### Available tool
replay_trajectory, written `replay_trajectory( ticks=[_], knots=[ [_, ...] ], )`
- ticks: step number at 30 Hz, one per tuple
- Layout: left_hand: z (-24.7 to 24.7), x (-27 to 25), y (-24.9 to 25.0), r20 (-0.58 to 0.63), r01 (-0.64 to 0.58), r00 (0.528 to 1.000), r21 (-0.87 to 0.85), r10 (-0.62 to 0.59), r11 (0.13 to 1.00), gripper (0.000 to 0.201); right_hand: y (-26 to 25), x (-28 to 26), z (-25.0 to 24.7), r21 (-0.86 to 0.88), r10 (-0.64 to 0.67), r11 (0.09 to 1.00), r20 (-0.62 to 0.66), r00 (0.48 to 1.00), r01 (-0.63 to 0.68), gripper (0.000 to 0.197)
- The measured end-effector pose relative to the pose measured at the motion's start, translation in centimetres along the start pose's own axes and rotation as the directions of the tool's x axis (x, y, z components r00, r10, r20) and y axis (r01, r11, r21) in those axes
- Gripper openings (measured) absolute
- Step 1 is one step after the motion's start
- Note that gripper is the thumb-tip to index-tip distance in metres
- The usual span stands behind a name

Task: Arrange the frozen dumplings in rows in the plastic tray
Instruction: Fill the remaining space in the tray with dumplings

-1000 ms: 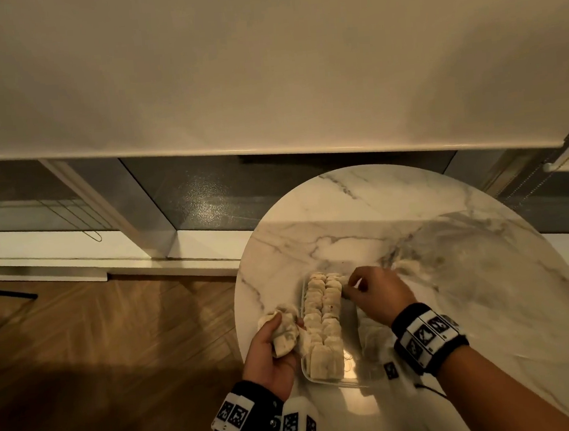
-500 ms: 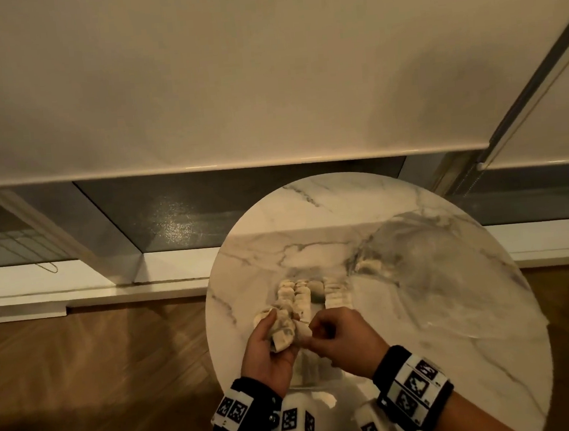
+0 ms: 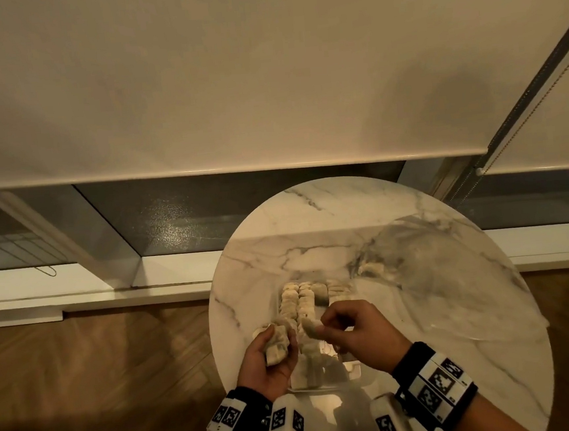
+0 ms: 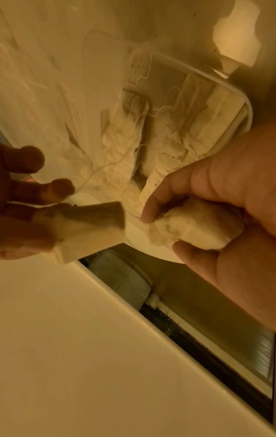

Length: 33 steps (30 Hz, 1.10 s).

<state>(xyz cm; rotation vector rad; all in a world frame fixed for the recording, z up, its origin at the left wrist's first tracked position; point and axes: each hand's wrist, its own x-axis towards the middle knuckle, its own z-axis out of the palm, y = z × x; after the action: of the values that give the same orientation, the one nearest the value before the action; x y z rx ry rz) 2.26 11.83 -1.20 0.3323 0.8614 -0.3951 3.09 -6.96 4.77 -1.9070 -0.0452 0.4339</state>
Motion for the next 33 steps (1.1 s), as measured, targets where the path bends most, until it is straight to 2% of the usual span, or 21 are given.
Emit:
replay_trajectory(
  ticks=[3, 6, 9, 12, 14, 17, 21, 24, 29, 33],
  knots=[
    [-0.2, -0.1, 0.5, -0.002, 0.017, 1.0, -0.02, -0.017, 1.0, 0.017, -0.3, 0.6, -0.5, 0.088, 0.024, 0.996, -0.064, 0.998, -0.019, 0.017],
    [-0.8, 0.1, 1.2, -0.016, 0.018, 1.0, -0.041, -0.019, 0.999, 0.03, 0.4, 1.8, -1.1, 0.096, 0.061, 0.994, -0.133, 0.989, -0.048, 0.009],
    [-1.3, 0.0, 2.0, -0.022, 0.008, 1.0, -0.054, -0.009, 0.999, 0.028, 1.7, 3.5, -1.6, 0.012, 0.078, 0.997, -0.196, 0.978, -0.077, 0.007],
    [-1.8, -0.1, 2.6, -0.037, -0.014, 0.999, -0.043, 0.013, 0.999, 0.018, 3.4, 5.4, -1.6, -0.188, 0.084, 0.974, -0.222, 0.971, -0.127, 0.01],
    [-2.2, -0.1, 3.1, -0.052, -0.029, 0.998, -0.041, 0.026, 0.999, 0.015, 4.4, 6.6, -1.2, -0.366, 0.115, 0.915, -0.17, 0.979, -0.171, 0.013],
    [-2.8, -0.1, 3.7, -0.06, -0.042, 0.997, -0.061, 0.038, 0.997, 0.014, 5.4, 8.1, -0.2, -0.617, 0.216, 0.763, -0.039, 0.976, -0.193, 0.017],
    [-3.2, -0.2, 4.5, -0.061, -0.064, 0.996, -0.078, 0.06, 0.995, 0.013, 5.9, 10.1, -0.2, -0.695, 0.272, 0.675, -0.078, 0.959, -0.248, 0.012],
    [-3.6, -0.4, 4.9, -0.064, -0.066, 0.996, -0.082, 0.061, 0.994, 0.013, 5.8, 11.3, -0.2, -0.749, 0.255, 0.614, -0.113, 0.96, -0.251, 0.006],
    [-4.2, -0.3, 5.3, -0.08, -0.068, 0.995, -0.086, 0.061, 0.994, 0.014, 4.9, 13.0, 0.2, -0.872, 0.206, 0.466, -0.06, 0.977, -0.152, 0.019],
    [-4.4, -0.3, 5.4, -0.086, -0.07, 0.994, -0.09, 0.062, 0.993, 0.013, 4.6, 13.9, 0.4, -0.908, 0.199, 0.402, -0.036, 0.979, -0.115, 0.024]
  ],
)
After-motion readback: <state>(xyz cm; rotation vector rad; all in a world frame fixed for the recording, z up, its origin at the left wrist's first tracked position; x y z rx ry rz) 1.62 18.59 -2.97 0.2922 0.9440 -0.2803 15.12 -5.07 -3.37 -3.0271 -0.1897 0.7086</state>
